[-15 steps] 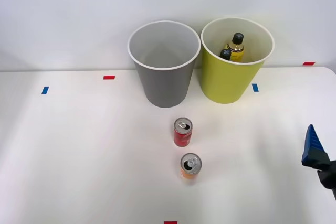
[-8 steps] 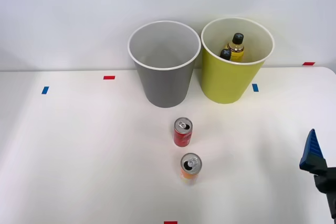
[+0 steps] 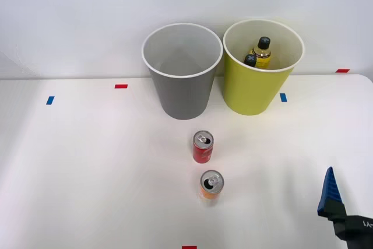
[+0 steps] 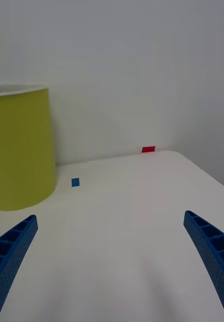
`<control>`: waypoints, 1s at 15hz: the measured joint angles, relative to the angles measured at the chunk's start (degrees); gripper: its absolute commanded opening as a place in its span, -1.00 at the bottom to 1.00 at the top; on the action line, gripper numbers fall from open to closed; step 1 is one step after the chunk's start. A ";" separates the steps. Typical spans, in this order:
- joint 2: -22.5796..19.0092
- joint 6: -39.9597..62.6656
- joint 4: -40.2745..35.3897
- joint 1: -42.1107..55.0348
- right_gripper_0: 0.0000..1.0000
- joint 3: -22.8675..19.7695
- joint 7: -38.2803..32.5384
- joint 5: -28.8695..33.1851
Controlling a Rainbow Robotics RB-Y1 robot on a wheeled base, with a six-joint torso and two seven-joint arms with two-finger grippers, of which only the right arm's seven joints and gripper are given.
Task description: Put cans in the gray bin, plastic bottles in the light green bin
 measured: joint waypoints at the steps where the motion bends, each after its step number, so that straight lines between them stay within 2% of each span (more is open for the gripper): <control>1: -0.13 -2.37 1.57 0.53 1.00 0.28 0.25 0.02; 4: -0.88 -10.37 6.48 2.41 1.00 1.57 3.48 0.28; 7: -1.83 -12.23 8.15 4.66 1.00 4.08 11.27 -0.01; 10: -3.75 -12.58 9.03 6.37 1.00 7.39 16.00 -0.80; 15: -7.26 -12.51 9.18 9.94 1.00 11.64 17.08 -1.19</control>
